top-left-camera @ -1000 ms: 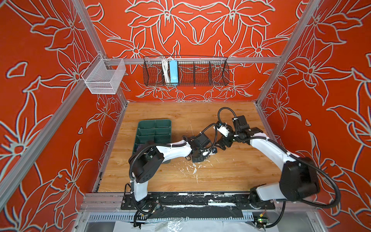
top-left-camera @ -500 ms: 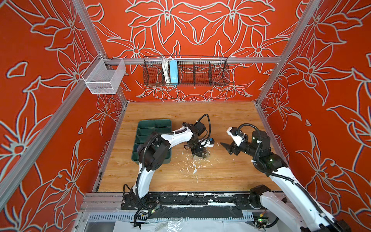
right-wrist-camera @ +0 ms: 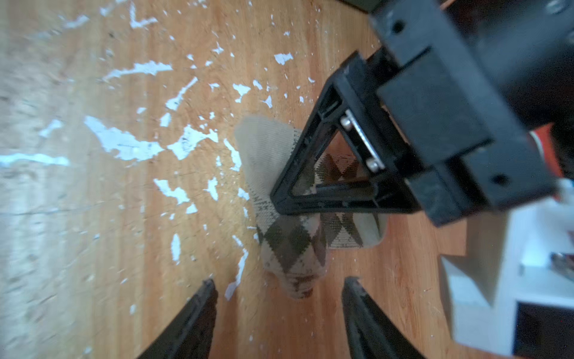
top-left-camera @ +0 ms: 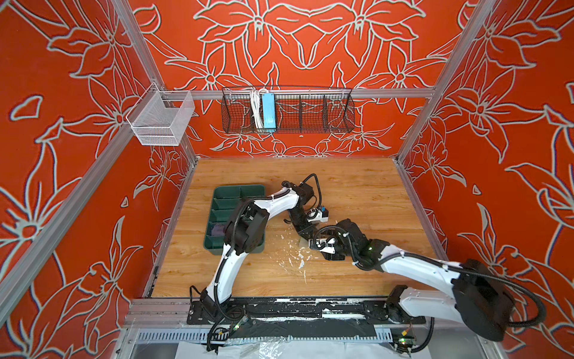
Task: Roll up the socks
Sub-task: 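Lower the right gripper and pinch the rolled edge beside the left gripper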
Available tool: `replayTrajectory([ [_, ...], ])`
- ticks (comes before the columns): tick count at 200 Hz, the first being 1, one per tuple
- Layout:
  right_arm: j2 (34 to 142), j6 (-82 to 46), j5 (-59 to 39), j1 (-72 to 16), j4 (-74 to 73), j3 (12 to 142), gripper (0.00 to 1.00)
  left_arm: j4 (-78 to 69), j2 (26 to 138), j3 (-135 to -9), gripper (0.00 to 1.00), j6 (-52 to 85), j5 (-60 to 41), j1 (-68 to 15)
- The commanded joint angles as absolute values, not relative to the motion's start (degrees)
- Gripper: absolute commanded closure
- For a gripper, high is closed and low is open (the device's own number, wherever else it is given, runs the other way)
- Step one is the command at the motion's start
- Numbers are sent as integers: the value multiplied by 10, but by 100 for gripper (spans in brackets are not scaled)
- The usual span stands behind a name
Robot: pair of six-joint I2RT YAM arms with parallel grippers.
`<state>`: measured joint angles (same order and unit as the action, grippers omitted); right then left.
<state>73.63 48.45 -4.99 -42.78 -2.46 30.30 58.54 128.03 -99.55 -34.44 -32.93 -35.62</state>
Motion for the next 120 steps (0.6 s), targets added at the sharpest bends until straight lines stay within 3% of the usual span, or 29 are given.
replayTrajectory([
  [1, 801, 511, -22, -431, -97, 336, 37, 622, 1312, -985, 91, -340, -319, -360],
  [26, 867, 511, -16, -431, -85, 371, 44, 620, 1308, -982, 91, -339, -316, -360],
  [43, 892, 501, -15, -430, -62, 390, 54, 613, 1299, -974, 89, -338, -309, -360],
  [63, 898, 488, -26, -431, -25, 403, 83, 591, 1271, -952, 82, -332, -299, -360],
  [74, 898, 482, -34, -432, 2, 408, 91, 571, 1250, -938, 76, -326, -291, -360],
  [120, 907, 442, -61, -430, 150, 445, 100, 459, 1106, -853, 67, -296, -245, -355],
])
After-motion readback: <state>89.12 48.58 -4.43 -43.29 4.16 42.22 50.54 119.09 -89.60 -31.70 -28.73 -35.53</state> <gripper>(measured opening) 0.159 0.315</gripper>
